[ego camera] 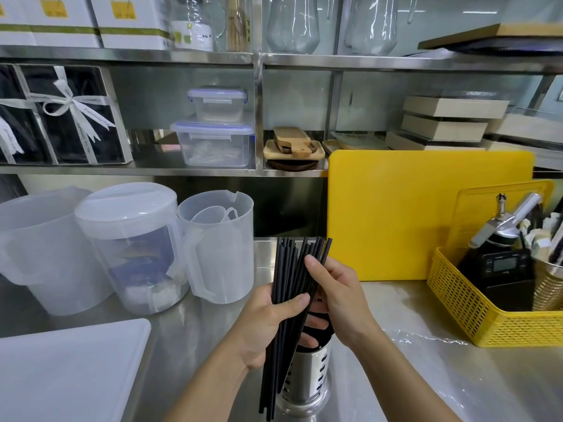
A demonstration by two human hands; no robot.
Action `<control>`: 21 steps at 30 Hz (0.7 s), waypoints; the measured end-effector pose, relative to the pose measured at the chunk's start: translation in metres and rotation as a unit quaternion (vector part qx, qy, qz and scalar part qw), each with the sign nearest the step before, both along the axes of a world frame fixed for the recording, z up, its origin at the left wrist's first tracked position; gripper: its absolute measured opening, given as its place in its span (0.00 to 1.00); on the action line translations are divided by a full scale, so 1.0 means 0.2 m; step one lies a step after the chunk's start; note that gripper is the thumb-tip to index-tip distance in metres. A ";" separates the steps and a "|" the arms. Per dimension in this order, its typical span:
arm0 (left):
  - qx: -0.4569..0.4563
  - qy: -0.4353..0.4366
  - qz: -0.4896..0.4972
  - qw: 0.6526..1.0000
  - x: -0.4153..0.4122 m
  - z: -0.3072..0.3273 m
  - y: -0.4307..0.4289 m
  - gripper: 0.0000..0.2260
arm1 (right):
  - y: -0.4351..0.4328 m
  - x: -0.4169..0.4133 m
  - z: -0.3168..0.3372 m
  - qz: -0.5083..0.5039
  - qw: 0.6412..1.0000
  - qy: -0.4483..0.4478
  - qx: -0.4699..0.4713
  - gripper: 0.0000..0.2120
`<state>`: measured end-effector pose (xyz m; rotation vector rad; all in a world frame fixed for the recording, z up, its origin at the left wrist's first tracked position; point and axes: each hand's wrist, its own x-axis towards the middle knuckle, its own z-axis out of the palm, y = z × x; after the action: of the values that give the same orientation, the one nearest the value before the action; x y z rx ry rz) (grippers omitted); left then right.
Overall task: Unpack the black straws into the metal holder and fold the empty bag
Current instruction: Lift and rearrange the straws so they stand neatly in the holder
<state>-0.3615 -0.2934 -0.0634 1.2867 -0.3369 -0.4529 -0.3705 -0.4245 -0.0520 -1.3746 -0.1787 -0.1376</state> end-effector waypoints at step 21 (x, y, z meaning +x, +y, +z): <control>-0.034 0.047 -0.006 0.998 -0.08 -0.01 0.03 0.13 | 0.03 -0.04 -0.01 -0.020 0.999 0.026 0.000 0.03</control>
<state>-0.3782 -0.2877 -0.0660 1.1936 -0.2786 -0.5058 -0.3789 -0.4185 -0.0545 -1.3803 -0.1085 -0.1353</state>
